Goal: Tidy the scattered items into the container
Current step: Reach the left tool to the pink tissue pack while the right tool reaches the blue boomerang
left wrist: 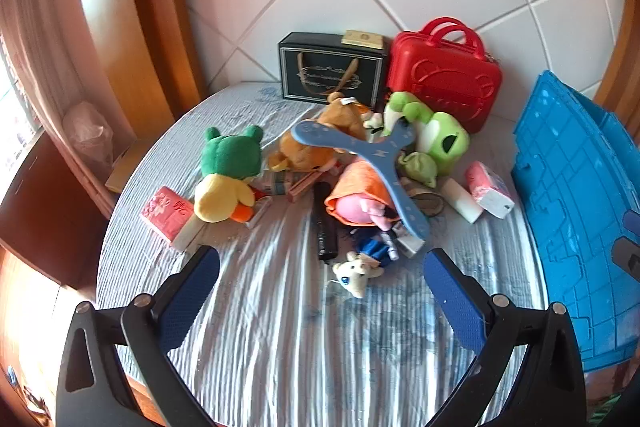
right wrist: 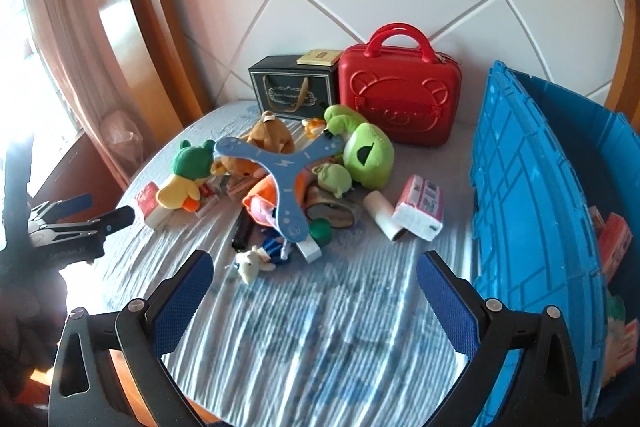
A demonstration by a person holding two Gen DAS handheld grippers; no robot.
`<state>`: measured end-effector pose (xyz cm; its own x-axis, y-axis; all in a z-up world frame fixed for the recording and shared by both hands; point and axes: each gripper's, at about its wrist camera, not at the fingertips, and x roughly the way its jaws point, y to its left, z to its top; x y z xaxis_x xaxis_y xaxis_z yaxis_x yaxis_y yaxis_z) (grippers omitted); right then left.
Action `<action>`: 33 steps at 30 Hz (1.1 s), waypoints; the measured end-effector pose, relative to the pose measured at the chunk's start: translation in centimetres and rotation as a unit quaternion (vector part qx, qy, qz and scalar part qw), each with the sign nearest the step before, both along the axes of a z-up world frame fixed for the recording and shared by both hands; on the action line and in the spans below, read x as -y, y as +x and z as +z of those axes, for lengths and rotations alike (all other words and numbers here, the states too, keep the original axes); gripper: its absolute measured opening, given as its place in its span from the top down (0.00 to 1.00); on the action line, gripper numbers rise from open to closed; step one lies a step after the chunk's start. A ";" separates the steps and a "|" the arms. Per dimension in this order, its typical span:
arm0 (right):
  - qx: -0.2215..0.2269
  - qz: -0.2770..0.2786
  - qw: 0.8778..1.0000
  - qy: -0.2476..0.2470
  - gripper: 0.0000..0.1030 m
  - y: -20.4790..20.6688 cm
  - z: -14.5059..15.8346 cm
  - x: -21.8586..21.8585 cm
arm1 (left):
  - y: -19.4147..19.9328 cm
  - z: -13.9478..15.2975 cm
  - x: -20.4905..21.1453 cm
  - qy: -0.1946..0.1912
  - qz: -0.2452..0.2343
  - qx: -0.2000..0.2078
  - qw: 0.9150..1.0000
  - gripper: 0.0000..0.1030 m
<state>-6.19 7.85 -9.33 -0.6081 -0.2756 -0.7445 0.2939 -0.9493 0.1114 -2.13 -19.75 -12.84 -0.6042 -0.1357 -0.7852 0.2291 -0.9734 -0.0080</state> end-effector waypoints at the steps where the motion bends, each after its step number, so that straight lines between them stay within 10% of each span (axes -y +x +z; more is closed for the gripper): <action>1: 0.001 0.002 1.000 0.004 0.00 -0.6 -0.4 0.8 | -0.1 -0.6 1.4 -0.001 0.012 0.003 1.000 0.00; 17: 0.026 0.037 0.995 0.087 0.00 -7.9 -8.9 11.1 | -6.6 -12.1 23.3 0.040 0.216 0.055 0.974 0.00; 33: 0.060 0.036 0.989 0.130 0.00 -12.8 -13.9 14.0 | -15.0 -25.0 32.0 0.094 0.298 0.150 0.938 0.00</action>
